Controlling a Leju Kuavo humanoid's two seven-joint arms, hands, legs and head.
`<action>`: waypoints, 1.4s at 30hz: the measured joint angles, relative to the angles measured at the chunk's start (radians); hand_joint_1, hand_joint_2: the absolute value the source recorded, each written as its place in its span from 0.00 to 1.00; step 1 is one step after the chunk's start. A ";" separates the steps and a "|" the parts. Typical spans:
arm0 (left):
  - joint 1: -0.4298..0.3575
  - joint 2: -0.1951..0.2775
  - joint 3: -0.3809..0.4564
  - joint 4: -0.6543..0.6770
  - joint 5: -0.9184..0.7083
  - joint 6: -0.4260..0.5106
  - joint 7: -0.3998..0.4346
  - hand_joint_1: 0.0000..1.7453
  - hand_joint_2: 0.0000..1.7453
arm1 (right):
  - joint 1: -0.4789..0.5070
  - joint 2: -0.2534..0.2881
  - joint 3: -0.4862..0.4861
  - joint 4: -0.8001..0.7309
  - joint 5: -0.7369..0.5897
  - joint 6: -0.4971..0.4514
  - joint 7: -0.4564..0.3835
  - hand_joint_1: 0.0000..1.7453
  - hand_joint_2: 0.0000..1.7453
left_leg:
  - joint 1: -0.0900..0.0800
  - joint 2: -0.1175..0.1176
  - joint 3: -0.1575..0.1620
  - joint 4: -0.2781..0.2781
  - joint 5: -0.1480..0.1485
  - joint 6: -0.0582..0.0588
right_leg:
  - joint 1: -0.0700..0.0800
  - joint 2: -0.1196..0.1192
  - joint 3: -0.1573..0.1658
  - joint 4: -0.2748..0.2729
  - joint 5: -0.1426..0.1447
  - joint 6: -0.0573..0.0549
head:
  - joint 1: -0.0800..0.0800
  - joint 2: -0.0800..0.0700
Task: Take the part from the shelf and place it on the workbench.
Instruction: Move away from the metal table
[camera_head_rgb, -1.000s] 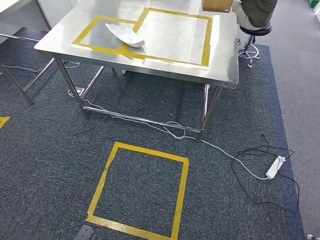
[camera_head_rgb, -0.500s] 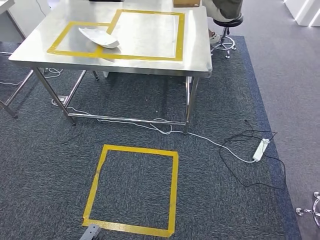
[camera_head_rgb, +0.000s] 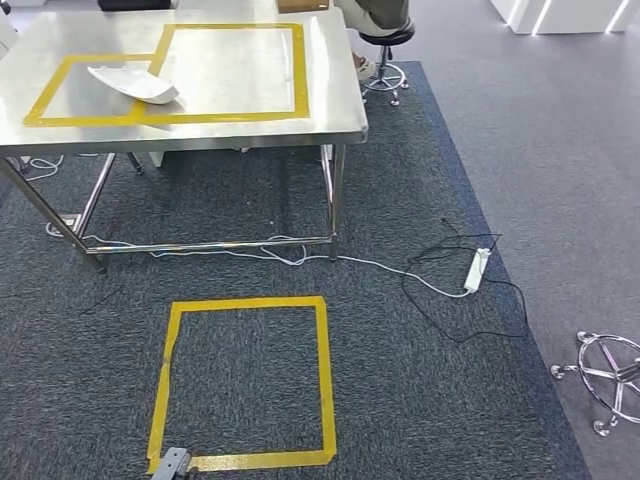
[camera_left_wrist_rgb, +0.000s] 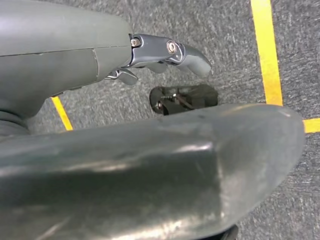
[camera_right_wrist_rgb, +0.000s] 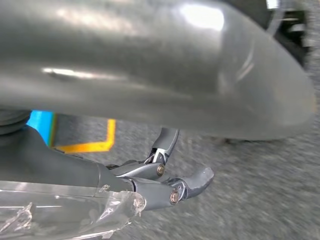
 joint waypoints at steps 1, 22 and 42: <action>0.000 -0.002 0.001 -0.002 -0.001 0.002 0.002 0.00 0.00 | 0.001 0.000 0.004 0.000 0.000 -0.003 0.008 0.00 0.00 | 0.002 0.012 -0.001 -0.002 0.003 0.006 | 0.000 -0.022 -0.014 0.028 -0.021 0.006 | 0.005 0.000; 0.013 -0.012 0.001 -0.011 -0.015 -0.013 -0.011 0.00 0.00 | -0.008 0.001 0.042 -0.002 0.000 -0.014 -0.006 0.00 0.00 | 0.001 0.043 -0.128 0.263 -0.107 -0.041 | -0.009 -0.050 0.033 -0.021 -0.006 -0.036 | 0.003 0.000; 0.016 -0.021 -0.003 -0.018 -0.056 -0.027 0.035 0.00 0.00 | -0.006 -0.009 0.077 0.000 0.000 0.004 0.009 0.00 0.00 | 0.003 0.141 0.002 -0.001 0.000 -0.022 | -0.017 -0.173 0.036 0.002 -0.028 0.019 | 0.016 0.000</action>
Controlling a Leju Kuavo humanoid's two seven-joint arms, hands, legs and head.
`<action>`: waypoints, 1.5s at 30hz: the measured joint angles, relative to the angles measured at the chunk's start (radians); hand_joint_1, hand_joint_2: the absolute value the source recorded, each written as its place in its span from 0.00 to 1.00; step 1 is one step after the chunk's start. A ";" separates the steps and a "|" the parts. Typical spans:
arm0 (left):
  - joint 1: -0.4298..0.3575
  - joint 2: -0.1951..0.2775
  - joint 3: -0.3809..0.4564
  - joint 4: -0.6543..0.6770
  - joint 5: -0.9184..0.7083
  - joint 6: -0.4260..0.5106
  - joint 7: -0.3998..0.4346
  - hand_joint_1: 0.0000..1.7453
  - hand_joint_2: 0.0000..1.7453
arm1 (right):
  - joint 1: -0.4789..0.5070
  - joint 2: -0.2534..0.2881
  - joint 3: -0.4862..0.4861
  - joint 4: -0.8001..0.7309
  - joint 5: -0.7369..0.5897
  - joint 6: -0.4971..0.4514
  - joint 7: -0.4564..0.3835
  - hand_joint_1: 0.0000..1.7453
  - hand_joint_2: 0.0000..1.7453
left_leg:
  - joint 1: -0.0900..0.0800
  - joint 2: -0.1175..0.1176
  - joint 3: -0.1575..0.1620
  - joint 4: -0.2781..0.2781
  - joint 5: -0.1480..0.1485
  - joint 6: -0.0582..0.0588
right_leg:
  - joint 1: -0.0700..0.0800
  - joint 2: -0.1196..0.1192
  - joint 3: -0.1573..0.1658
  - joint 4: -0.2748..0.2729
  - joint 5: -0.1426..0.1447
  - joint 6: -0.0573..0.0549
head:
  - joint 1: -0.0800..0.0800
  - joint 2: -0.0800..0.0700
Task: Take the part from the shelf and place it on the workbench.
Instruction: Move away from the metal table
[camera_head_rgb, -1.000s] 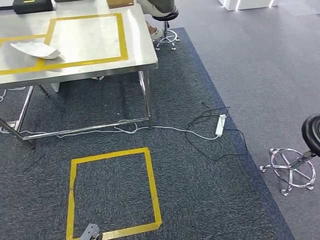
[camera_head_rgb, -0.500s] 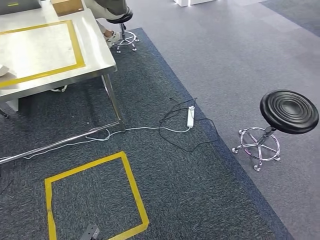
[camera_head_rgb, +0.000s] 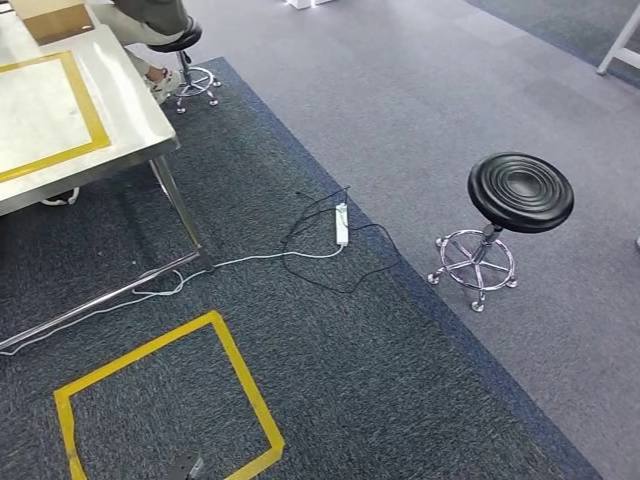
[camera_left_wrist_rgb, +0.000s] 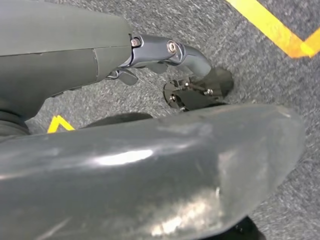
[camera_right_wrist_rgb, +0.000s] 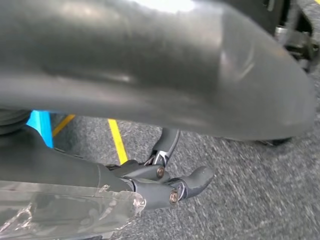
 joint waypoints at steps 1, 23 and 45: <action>0.000 -0.002 0.000 -0.001 0.003 -0.003 0.002 0.00 0.00 | 0.000 -0.001 0.000 0.000 0.000 -0.009 -0.002 0.00 0.00 | -0.002 0.009 0.003 -0.002 0.000 -0.007 | 0.003 0.004 -0.002 -0.004 -0.002 -0.009 | -0.001 0.000; 0.008 -0.033 0.005 -0.026 0.012 -0.019 0.018 0.00 0.00 | 0.004 -0.010 0.004 0.000 0.003 -0.039 -0.018 0.00 0.00 | 0.000 -0.099 -0.012 -0.002 0.008 0.030 | 0.001 0.082 -0.139 0.213 -0.098 0.004 | -0.001 0.000; 0.004 -0.035 0.004 -0.028 -0.005 -0.018 0.021 0.00 0.00 | 0.001 -0.013 0.004 0.000 0.003 -0.055 -0.016 0.00 0.00 | -0.002 -0.096 -0.081 0.203 -0.115 -0.019 | 0.002 0.113 -0.011 -0.010 0.014 -0.048 | -0.013 0.000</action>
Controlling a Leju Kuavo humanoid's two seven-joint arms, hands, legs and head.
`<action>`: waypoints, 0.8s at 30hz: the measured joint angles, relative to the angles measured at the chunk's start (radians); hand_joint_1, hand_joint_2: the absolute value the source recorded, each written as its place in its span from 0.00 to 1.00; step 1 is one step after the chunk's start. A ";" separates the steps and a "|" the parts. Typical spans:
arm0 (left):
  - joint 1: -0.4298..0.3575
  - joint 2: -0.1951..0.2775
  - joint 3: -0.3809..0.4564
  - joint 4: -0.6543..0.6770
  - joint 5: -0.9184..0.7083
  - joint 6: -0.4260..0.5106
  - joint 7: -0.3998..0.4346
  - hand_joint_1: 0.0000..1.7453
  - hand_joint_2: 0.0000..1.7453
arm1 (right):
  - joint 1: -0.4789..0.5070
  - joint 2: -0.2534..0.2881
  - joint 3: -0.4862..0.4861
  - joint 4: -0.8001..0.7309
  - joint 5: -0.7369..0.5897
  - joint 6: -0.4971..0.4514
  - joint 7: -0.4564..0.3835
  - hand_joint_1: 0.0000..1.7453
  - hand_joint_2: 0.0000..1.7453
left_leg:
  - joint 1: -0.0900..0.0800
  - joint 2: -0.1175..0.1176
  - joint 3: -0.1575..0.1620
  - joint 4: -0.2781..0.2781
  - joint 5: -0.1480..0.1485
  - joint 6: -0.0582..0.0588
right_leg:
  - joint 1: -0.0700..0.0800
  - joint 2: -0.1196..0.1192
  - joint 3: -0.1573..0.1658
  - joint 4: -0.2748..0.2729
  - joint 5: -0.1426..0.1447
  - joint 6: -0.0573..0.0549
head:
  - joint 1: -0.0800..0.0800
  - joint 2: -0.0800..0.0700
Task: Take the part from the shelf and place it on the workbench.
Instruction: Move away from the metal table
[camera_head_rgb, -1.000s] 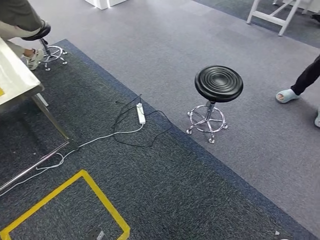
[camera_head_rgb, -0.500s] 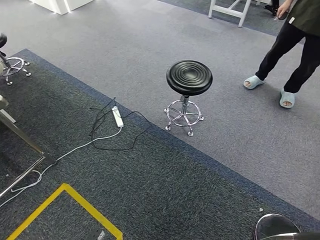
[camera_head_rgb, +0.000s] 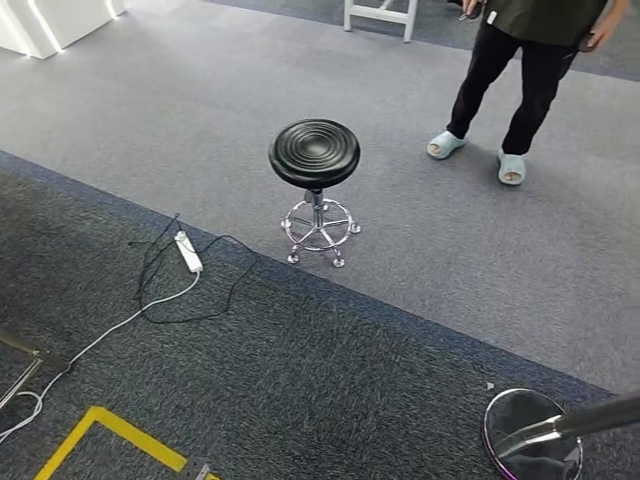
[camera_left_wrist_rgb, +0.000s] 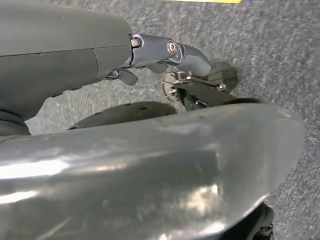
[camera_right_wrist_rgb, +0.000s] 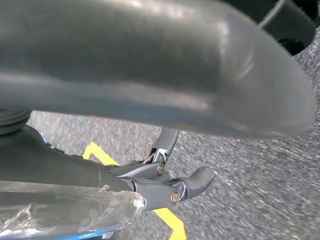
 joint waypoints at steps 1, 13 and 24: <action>0.001 0.001 0.000 0.000 -0.001 0.000 0.000 0.00 0.00 | 0.000 0.000 0.000 0.000 0.001 0.000 0.001 0.00 0.00 | -0.002 -0.027 0.013 -0.048 0.034 0.007 | 0.002 0.027 -0.002 0.002 0.001 0.003 | 0.000 0.000; 0.007 0.011 -0.002 -0.001 -0.021 0.000 -0.021 0.00 0.00 | 0.006 -0.004 0.000 0.000 0.018 -0.015 -0.003 0.00 0.00 | -0.007 0.042 0.075 -0.217 0.128 0.053 | -0.006 -0.040 -0.135 0.272 -0.135 0.057 | 0.011 0.000; 0.001 0.020 -0.003 -0.002 -0.026 -0.007 -0.036 0.00 0.00 | 0.000 -0.013 0.000 0.000 0.005 -0.009 -0.004 0.00 0.00 | -0.003 0.055 0.073 -0.130 0.041 -0.001 | -0.008 -0.062 0.007 0.005 -0.011 0.009 | 0.003 0.000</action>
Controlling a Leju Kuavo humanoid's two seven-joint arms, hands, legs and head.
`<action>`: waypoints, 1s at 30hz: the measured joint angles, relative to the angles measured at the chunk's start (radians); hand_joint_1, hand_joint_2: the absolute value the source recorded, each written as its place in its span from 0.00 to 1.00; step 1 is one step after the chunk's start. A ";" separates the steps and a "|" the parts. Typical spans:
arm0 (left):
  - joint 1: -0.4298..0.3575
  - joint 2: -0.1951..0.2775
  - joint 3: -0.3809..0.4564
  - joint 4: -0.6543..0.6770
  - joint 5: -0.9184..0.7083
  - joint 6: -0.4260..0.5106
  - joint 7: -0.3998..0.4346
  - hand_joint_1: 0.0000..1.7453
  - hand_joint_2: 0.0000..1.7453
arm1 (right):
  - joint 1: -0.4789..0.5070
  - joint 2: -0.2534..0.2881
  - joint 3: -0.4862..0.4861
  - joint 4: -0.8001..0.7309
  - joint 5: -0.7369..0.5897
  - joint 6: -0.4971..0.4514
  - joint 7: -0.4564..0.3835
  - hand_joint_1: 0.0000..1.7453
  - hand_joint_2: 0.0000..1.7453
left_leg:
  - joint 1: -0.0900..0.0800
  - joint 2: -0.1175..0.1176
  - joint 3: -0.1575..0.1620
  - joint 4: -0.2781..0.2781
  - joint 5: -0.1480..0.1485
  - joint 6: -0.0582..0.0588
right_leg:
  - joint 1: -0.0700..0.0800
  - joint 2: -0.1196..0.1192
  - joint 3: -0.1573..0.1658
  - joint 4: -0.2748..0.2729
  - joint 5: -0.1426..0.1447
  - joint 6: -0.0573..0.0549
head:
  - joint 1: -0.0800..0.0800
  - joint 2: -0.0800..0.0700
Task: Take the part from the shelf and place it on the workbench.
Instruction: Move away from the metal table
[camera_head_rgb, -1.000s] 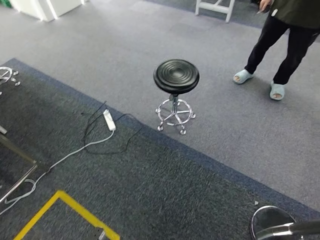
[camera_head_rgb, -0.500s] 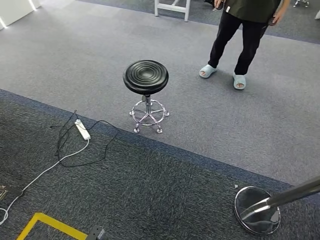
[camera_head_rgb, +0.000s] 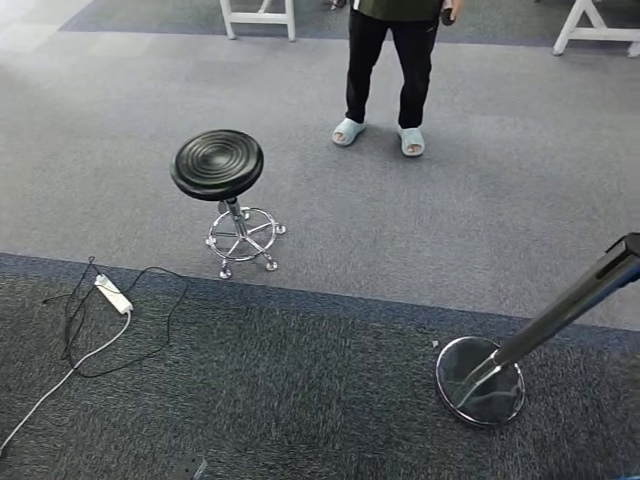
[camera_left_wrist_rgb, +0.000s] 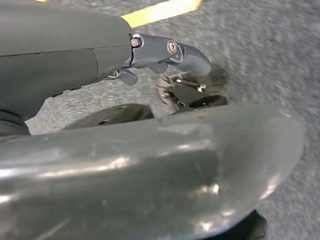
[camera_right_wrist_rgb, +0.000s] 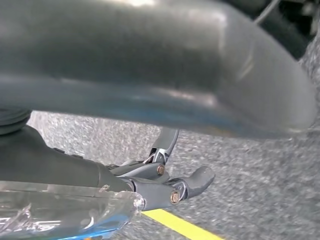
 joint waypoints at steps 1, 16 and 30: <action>0.001 0.000 0.000 0.000 0.000 0.000 -0.001 0.00 0.00 | -0.002 0.000 0.000 0.000 0.000 0.000 0.000 0.00 0.00 | 0.000 -0.028 -0.035 0.070 -0.036 0.001 | 0.001 0.014 -0.003 0.000 0.001 -0.005 | -0.001 0.000; -0.012 -0.007 0.097 -0.001 0.194 -0.046 0.010 0.00 0.00 | 0.015 -0.003 0.000 0.000 -0.008 -0.005 -0.001 0.00 0.00 | -0.006 -0.071 -0.009 -0.084 0.090 0.055 | 0.005 0.061 -0.084 0.126 -0.067 0.038 | 0.003 0.000; -0.013 -0.013 0.089 -0.003 0.187 -0.046 -0.013 0.00 0.00 | 0.004 -0.007 0.000 0.000 -0.009 0.019 -0.037 0.00 0.00 | -0.013 0.006 0.008 -0.032 0.019 0.010 | 0.005 -0.010 -0.009 0.005 0.000 0.003 | -0.004 0.000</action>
